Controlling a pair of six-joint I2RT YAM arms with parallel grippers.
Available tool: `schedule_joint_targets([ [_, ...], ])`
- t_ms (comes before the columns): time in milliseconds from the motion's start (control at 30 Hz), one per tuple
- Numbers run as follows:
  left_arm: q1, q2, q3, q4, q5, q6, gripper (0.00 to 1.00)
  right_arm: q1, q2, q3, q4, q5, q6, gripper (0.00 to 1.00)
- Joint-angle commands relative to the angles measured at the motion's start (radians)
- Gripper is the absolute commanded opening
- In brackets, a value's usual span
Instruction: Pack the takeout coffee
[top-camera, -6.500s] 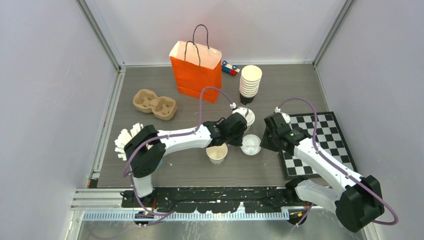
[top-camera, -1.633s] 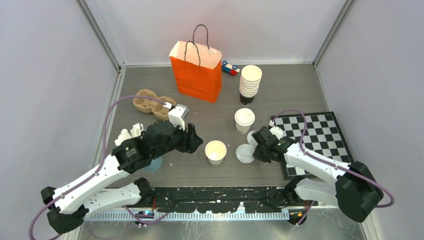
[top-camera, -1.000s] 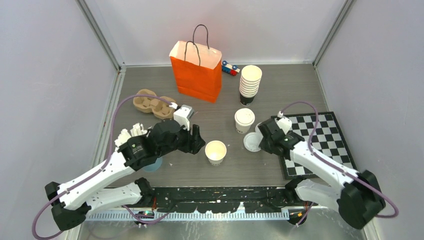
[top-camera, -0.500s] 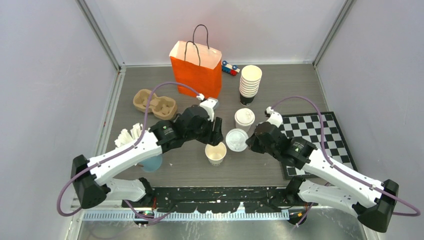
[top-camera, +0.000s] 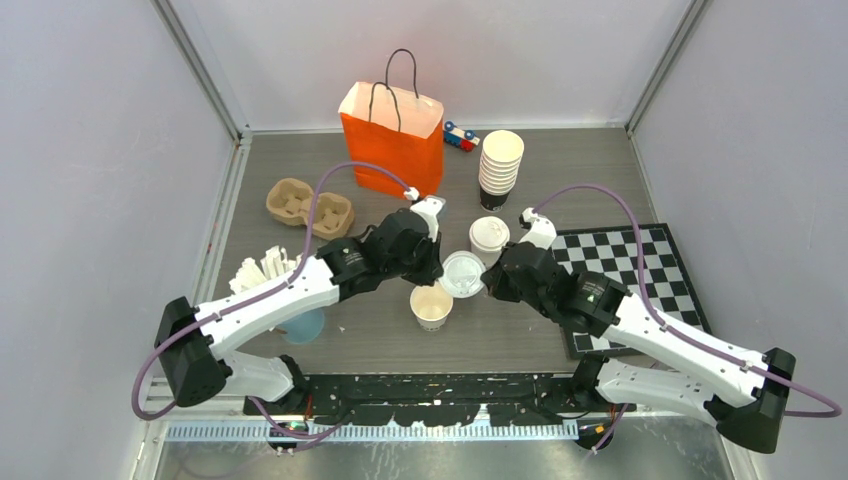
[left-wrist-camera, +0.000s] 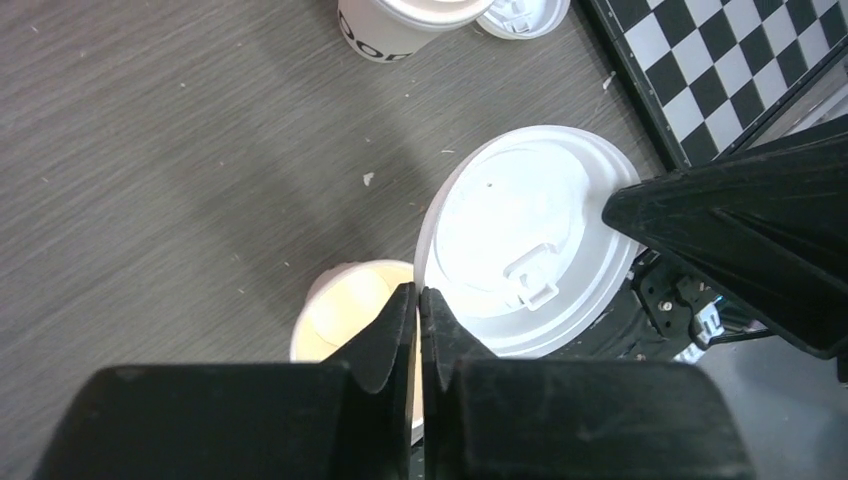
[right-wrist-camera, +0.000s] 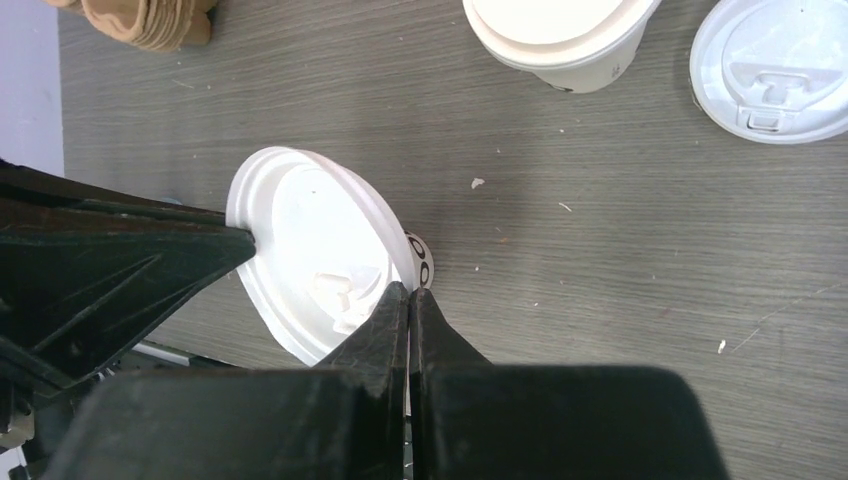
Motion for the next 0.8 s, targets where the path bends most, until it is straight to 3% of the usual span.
schedule_joint_targets([
  [0,0.013,-0.022,-0.016,0.078,0.039,0.001,0.0,0.009,-0.034,0.009,0.111,0.016,-0.065,0.03],
  [100,0.045,-0.033,-0.034,0.104,0.141,-0.031,0.0,0.008,-0.05,0.011,0.154,0.018,-0.101,0.03],
  [167,0.058,-0.051,-0.043,0.11,0.169,-0.043,0.0,0.008,-0.053,0.016,0.193,-0.019,-0.156,0.11],
  [267,0.082,-0.091,-0.061,0.135,0.224,-0.073,0.0,0.007,-0.06,0.022,0.244,-0.067,-0.258,0.39],
  [367,0.136,-0.151,-0.106,0.201,0.335,-0.136,0.0,0.009,-0.104,0.011,0.341,-0.127,-0.374,0.55],
  [433,0.171,-0.193,-0.128,0.22,0.389,-0.181,0.0,0.008,-0.155,-0.019,0.433,-0.198,-0.416,0.83],
  [667,0.205,-0.311,-0.139,0.192,0.458,-0.233,0.0,0.008,-0.408,-0.274,0.928,-0.383,-0.704,0.87],
  [767,0.22,-0.334,-0.159,0.243,0.547,-0.303,0.0,0.008,-0.447,-0.316,1.027,-0.569,-0.849,0.96],
])
